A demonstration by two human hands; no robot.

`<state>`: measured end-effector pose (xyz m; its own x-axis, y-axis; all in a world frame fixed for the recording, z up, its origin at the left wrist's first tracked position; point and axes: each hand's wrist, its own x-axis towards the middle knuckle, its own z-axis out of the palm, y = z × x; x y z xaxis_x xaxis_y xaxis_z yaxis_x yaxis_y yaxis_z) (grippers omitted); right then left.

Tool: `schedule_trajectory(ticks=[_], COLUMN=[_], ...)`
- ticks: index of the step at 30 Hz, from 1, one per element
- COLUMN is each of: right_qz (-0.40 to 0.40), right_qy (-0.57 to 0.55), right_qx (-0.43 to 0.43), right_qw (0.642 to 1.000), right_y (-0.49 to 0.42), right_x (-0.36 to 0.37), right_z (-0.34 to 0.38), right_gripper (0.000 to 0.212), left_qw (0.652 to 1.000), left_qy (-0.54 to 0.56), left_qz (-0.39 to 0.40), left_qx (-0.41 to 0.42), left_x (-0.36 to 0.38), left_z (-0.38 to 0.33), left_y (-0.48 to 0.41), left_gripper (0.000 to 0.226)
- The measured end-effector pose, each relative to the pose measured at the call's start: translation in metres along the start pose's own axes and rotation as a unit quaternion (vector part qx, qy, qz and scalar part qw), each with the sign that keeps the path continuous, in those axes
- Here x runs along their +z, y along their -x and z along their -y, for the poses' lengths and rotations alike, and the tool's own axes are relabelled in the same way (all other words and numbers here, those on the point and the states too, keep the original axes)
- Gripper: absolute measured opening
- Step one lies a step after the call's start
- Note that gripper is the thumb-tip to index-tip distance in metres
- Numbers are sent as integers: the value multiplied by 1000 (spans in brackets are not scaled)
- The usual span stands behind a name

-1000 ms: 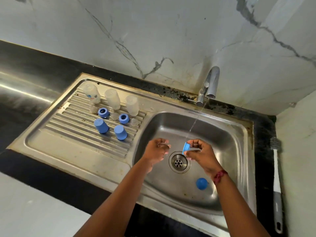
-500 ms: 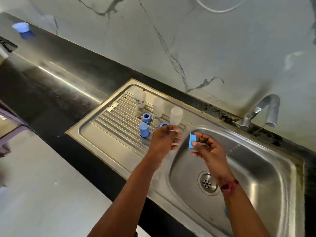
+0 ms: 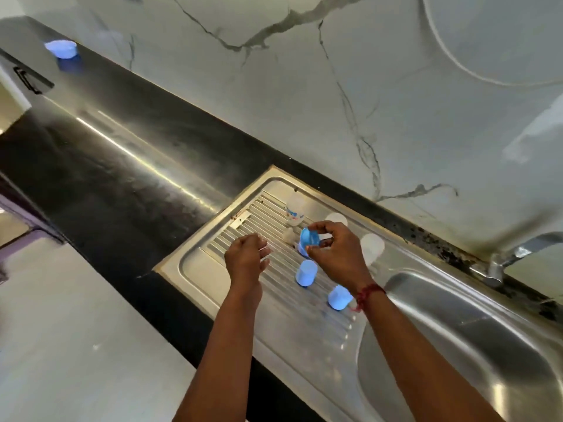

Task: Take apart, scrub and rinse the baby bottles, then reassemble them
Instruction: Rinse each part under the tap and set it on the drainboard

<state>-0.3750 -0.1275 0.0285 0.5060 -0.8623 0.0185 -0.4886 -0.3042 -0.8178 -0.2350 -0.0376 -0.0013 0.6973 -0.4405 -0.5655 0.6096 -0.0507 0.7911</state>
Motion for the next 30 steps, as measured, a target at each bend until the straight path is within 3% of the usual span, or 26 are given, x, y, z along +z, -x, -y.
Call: schedule_trajectory(ticks=[4,8,11,24,30], right_qz=[33,46,51,58,67], right_qy=[123,205,247,314,328], right_qx=[-47,-41,-29,16,20], right_qw=[991,977,967,948,942], right_y=[-32,-60,-74,-120,-124], right_x=[45,84,108,149,156], right_z=[5,5,6,0,0], right_gripper=[36,39,35,27,36], left_qw=[999,997,997,998,998], left_qy=[-21,-33,-39,-13,6], left_qz=[21,70,66,42,51], left_qx=[-16,-12,-15,-35,-36], left_x=[-6,-9,-12,-14,-17], left_z=[-10,-20,-26,-32,-32], left_y=[-30,-53,-71,-124,-125], left_gripper=[10,11,15,8,8])
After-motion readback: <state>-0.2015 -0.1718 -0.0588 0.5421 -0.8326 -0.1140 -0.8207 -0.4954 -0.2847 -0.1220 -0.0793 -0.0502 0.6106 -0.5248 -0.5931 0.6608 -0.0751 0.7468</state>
